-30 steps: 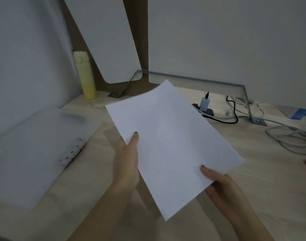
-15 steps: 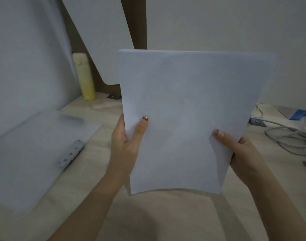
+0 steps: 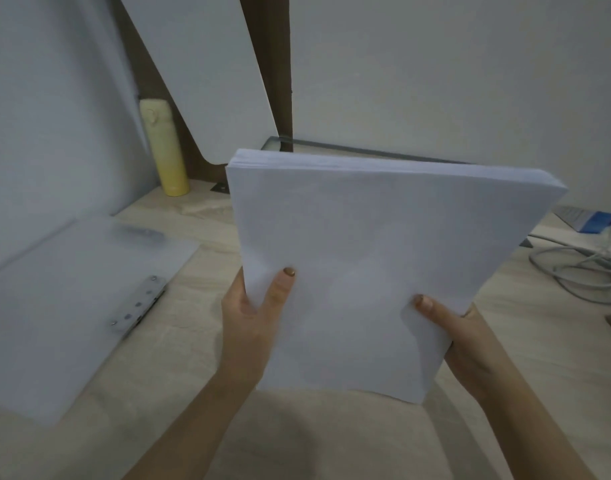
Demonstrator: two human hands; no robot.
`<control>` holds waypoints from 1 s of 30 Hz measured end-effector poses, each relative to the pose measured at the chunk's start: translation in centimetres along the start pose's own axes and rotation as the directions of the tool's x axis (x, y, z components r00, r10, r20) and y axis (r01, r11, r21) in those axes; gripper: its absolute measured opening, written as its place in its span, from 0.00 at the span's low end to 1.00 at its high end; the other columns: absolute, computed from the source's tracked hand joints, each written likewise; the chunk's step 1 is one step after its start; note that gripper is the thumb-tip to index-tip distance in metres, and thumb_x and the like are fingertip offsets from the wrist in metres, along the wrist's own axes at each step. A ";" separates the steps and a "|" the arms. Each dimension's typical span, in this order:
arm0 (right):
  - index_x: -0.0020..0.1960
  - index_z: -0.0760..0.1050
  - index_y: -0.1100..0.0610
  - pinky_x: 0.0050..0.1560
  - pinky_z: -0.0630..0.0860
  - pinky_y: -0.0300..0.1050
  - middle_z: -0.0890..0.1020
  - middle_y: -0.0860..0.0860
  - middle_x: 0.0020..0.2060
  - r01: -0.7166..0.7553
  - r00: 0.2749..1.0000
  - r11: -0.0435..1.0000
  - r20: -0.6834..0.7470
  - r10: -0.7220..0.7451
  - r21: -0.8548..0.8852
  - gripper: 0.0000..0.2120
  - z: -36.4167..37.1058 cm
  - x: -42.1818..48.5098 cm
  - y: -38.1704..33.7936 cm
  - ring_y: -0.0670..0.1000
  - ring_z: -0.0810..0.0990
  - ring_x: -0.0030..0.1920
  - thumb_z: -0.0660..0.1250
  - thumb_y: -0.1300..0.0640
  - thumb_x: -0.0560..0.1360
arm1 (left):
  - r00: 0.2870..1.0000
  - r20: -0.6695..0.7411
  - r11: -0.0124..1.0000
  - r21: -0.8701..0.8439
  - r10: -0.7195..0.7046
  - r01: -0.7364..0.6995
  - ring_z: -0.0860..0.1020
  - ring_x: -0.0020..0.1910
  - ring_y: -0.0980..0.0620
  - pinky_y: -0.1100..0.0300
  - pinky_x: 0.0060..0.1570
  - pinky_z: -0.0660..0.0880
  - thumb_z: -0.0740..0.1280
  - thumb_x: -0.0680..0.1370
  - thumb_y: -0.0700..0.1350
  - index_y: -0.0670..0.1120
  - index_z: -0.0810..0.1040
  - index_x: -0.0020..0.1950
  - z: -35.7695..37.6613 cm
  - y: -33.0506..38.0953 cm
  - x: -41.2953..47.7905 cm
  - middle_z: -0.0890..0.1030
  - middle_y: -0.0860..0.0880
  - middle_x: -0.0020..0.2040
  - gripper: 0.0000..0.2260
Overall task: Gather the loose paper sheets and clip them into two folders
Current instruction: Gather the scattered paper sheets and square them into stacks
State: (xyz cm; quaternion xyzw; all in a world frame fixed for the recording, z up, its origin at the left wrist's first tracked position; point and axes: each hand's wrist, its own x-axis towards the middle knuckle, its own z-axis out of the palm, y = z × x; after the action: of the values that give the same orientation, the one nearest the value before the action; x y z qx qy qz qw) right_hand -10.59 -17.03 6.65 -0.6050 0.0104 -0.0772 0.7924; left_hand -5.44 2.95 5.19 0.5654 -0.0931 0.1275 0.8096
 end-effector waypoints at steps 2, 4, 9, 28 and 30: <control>0.39 0.85 0.46 0.37 0.80 0.37 0.86 0.46 0.39 -0.012 1.000 1.000 -0.011 0.012 -0.012 0.24 0.1 0.0 0.5 0.46 0.85 0.39 0.82 0.44 0.44 | 1.000 -0.025 1.000 0.010 0.006 -0.006 0.82 0.49 0.57 0.64 0.47 0.79 0.68 0.69 0.45 0.50 0.77 0.53 -0.1 -0.4 -0.1 0.85 0.58 0.46 0.13; 0.40 0.85 0.46 0.36 0.80 0.38 0.86 0.47 0.39 -0.015 0.999 0.999 -0.049 0.013 -0.031 0.28 0.0 0.1 0.7 0.46 0.85 0.39 0.81 0.39 0.41 | 0.999 -0.029 0.999 0.032 0.024 -0.023 0.82 0.49 0.59 0.66 0.46 0.78 0.69 0.70 0.46 0.52 0.77 0.53 0.1 -0.6 0.1 0.84 0.61 0.46 0.12; 0.42 0.85 0.51 0.34 0.80 0.40 0.87 0.51 0.41 -0.058 0.990 0.995 -0.135 0.046 -0.083 0.30 -1.4 0.1 -0.1 0.51 0.86 0.39 0.80 0.40 0.43 | 1.000 0.015 0.997 0.082 -0.016 0.015 0.80 0.51 0.63 0.69 0.48 0.77 0.64 0.71 0.52 0.56 0.77 0.54 1.7 -0.4 0.3 0.83 0.63 0.49 0.12; 0.44 0.79 0.61 0.48 0.76 0.51 0.83 0.56 0.38 -0.566 0.680 0.738 -0.714 0.166 -0.367 0.16 -20.1 -4.9 0.5 0.58 0.81 0.41 0.66 0.47 0.74 | 0.633 0.296 0.651 0.610 -0.715 0.451 0.81 0.51 0.44 0.41 0.57 0.75 0.55 0.69 0.61 0.51 0.76 0.48 14.1 -12.2 -3.9 0.83 0.46 0.49 0.19; 0.41 0.78 0.62 0.43 0.74 0.48 0.82 0.56 0.36 -0.593 0.669 0.691 -0.731 0.138 -0.412 0.17 -21.6 -5.2 0.7 0.57 0.80 0.38 0.65 0.47 0.74 | 0.582 0.338 0.634 0.640 -0.740 0.434 0.81 0.51 0.41 0.42 0.54 0.77 0.56 0.72 0.58 0.45 0.75 0.50 15.2 -12.7 -4.1 0.82 0.41 0.52 0.20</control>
State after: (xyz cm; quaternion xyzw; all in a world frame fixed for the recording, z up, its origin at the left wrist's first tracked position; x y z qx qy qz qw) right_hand -18.01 -36.80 -0.18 -0.7473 0.4381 -0.1015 0.4892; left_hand -5.46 -15.89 -2.11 0.7579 -0.0960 -0.3166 0.5622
